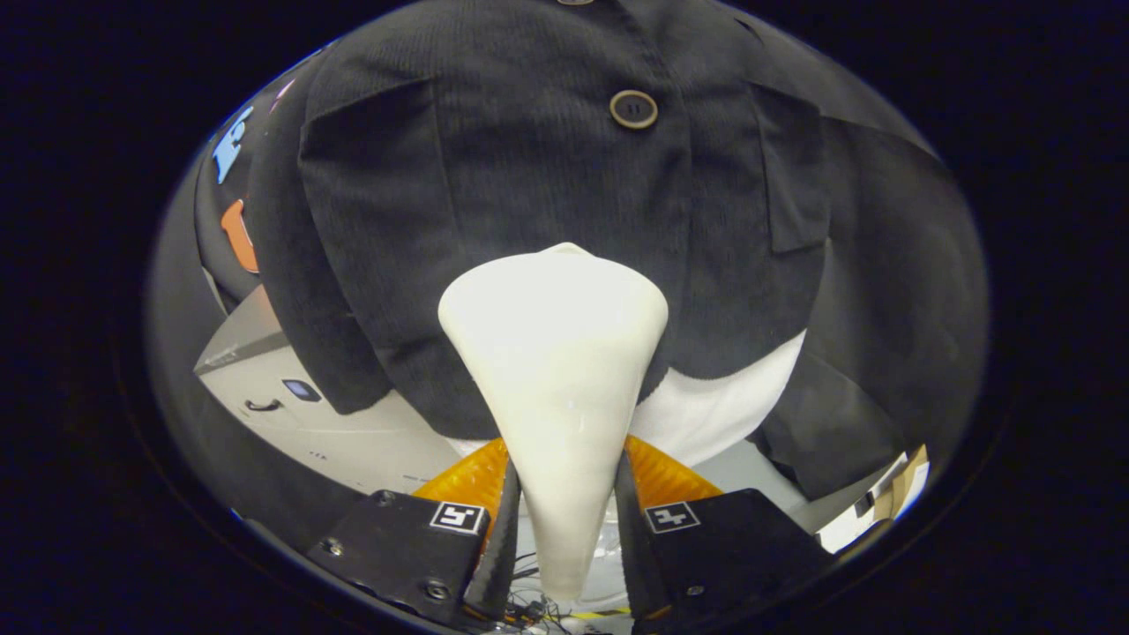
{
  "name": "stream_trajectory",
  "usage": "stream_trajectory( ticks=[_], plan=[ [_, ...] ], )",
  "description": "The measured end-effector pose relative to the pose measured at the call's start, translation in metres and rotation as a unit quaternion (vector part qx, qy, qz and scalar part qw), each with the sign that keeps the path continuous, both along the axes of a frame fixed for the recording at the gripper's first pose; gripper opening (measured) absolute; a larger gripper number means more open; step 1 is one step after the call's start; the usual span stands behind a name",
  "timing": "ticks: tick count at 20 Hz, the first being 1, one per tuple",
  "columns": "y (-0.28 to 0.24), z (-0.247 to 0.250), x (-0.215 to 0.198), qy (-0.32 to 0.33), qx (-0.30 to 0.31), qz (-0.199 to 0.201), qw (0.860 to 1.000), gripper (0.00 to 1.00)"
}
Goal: Iron the clothes twice with a garment steamer, once on the left side and once on the right side.
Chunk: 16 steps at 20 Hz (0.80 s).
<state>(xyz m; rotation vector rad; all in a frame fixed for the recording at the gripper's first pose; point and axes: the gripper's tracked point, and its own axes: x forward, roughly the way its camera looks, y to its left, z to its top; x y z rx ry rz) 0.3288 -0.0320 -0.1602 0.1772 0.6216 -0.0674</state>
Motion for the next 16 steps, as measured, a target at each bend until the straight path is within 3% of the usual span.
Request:
stream_trajectory(
  ticks=[8,16],
  plan=[
    [-0.007,0.017,-0.008,-0.014,0.034,-0.005,0.999,0.53],
    [-0.089,0.148,-0.018,-0.141,0.026,-0.036,0.989,0.52]
  ],
)
